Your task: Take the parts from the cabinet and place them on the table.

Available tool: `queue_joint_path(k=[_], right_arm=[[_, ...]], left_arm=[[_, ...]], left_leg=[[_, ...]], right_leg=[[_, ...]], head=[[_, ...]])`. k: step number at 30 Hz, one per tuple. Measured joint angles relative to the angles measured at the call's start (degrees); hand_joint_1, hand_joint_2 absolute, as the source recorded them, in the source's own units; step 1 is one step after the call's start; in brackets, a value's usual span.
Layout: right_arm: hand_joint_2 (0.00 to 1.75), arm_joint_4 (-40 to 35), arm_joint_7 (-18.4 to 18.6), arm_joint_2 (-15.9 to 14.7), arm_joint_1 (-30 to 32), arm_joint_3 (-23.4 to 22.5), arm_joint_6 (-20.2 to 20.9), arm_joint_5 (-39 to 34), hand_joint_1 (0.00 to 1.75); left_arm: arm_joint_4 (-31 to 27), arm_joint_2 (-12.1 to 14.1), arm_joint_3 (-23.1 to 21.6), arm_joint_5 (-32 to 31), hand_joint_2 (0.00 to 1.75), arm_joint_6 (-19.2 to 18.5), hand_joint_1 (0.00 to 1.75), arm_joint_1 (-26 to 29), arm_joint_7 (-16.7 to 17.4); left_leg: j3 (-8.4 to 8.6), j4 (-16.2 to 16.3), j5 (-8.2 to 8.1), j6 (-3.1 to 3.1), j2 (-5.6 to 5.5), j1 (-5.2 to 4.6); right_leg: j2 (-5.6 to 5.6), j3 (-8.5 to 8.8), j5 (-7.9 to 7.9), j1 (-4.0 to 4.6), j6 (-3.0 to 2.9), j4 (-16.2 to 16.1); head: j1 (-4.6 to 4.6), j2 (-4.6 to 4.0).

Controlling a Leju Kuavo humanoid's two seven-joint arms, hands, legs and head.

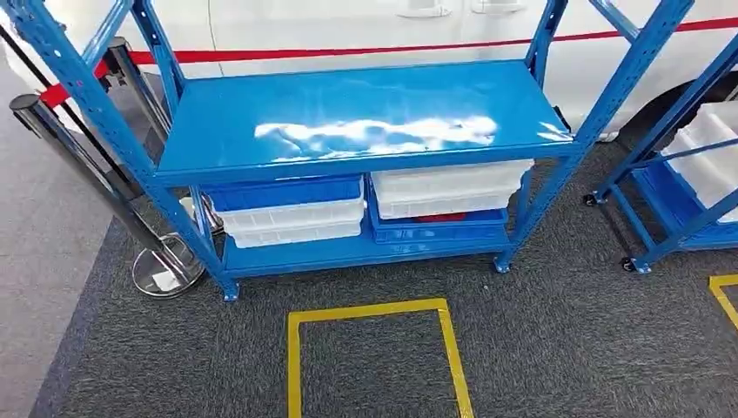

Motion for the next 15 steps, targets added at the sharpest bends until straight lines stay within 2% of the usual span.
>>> queue_joint_path(k=[1,2,3,4,6,7,8,9,10,11,12,13,14,15], right_arm=[[0.0,0.1,0.0,-0.1,0.4,0.0,0.0,0.0,0.0],[0.0,0.1,0.0,-0.1,0.2,0.0,0.0,0.0,0.0],[0.0,0.0,0.0,-0.1,0.1,0.0,0.1,0.0,0.0],[0.0,0.0,0.0,-0.1,0.1,0.0,0.0,0.0,0.0],[0.0,0.0,0.0,0.0,0.0,-0.1,0.0,-0.1,0.0],[0.0,0.0,0.0,0.0,0.1,-0.1,0.0,-0.1,0.0],[0.0,0.0,0.0,0.0,0.1,-0.2,0.0,-0.2,0.0],[0.0,0.0,0.0,0.0,0.1,-0.4,0.0,-0.4,0.0],[0.0,0.0,0.0,0.0,0.0,-0.5,0.0,-0.4,0.0],[0.0,0.0,0.0,0.0,0.0,-0.5,0.0,-0.5,0.0],[0.0,0.0,0.0,0.0,0.1,-0.5,0.0,-0.5,0.0],[0.0,0.0,0.0,0.0,0.1,-0.6,0.0,-0.5,0.0],[0.0,0.0,0.0,0.0,0.1,-0.6,0.0,-0.5,0.0],[0.0,0.0,0.0,0.0,0.1,-0.6,0.0,-0.4,0.0]], left_arm=[[0.1,-0.1,0.0,0.0,0.0,0.0,0.0,0.0,0.0],[0.1,-0.1,0.0,-0.1,0.0,0.0,0.0,-0.1,0.0],[0.1,-0.1,0.0,-0.2,0.0,0.0,0.0,-0.3,0.1],[0.1,-0.1,0.0,-0.3,0.0,0.0,0.0,-0.3,0.1],[0.1,0.0,0.0,-0.4,0.0,-0.1,0.0,-0.4,0.1],[0.1,-0.2,0.0,-0.4,0.0,-0.2,0.0,-0.4,0.1],[0.1,-0.2,0.0,-0.4,0.0,-0.2,0.0,-0.6,0.1],[0.1,-0.2,0.0,-0.4,0.0,-0.2,0.0,-0.6,0.1],[0.1,-0.2,0.0,-0.4,0.0,-0.2,0.0,-0.6,0.1],[0.1,-0.2,0.0,-0.4,0.0,-0.2,0.0,-0.5,0.1],[0.1,-0.2,0.0,-0.5,0.0,-0.2,0.0,-0.4,0.2],[0.1,-0.2,0.0,-0.5,0.0,-0.2,0.0,-0.4,0.2],[0.1,-0.2,0.0,-0.5,0.0,-0.2,0.0,-0.4,0.3],[0.1,-0.2,0.0,-0.3,0.0,-0.2,0.0,-0.3,0.4]], left_leg=[[0.45,0.2,-0.7,-0.32,-0.04,-0.14],[0.49,0.2,-1.33,-0.68,-0.29,-0.29],[0.76,-0.2,-1.94,-1.09,-0.2,-0.3],[1.76,0.2,-1.72,-1.37,-0.16,-0.31],[1.34,1.3,-1.44,-1.72,-0.06,-0.3],[0.06,4.4,-0.99,-2.08,0.24,-0.15],[-2.66,8.7,-1.36,-2.39,0.47,-0.04],[-5.46,12.6,-2.89,-2.75,0.53,0.1],[-8.12,15.9,-5.38,-3.03,0.56,0.18],[-10.02,17.6,-7.44,-3.13,0.57,0.27],[-11.15,17.5,-8.11,-3.14,0.59,0.38],[-11.33,15.5,-7.3,-3.19,0.62,0.48],[-10.76,11.6,-4.61,-3.03,0.66,0.49],[-9.92,7.2,-0.47,-2.76,0.73,0.48]], right_leg=[[0.01,-0.19,5.04,0.19,-0.47,-3.4],[-0.01,-0.04,3.94,0.58,-0.5,-3.3],[0.06,0.34,3.68,0.63,-0.96,-3.2],[0.15,0.5,3.72,0.43,-1.33,-3.7],[0.11,2.05,3.32,0.14,-2.04,-4.2],[0.03,2.89,2.98,0.19,-2.46,-4.6],[-0.01,3.43,2.56,0.21,-2.71,-4.8],[-0.01,3.9,2.09,0.23,-2.79,-4.9],[0.01,4.5,1.47,0.23,-2.84,-4.9],[0.06,5.22,0.88,0.21,-2.82,-4.9],[0.1,6.11,0.21,0.2,-2.77,-4.9],[0.1,7.07,-0.46,0.2,-2.69,-4.9],[0.08,8.21,-1.25,0.2,-2.54,-4.9],[0.05,9.17,-2.0,0.21,-2.39,-4.9]], head=[[0.0,0.0],[0.0,0.02],[-0.11,0.0],[-0.06,0.0],[-0.11,0.02],[-0.06,0.0],[-0.09,0.0],[-0.11,0.0],[-0.09,0.0],[-0.09,0.0],[-0.11,0.0],[-0.09,0.0],[-0.09,0.0],[-0.09,0.0]])
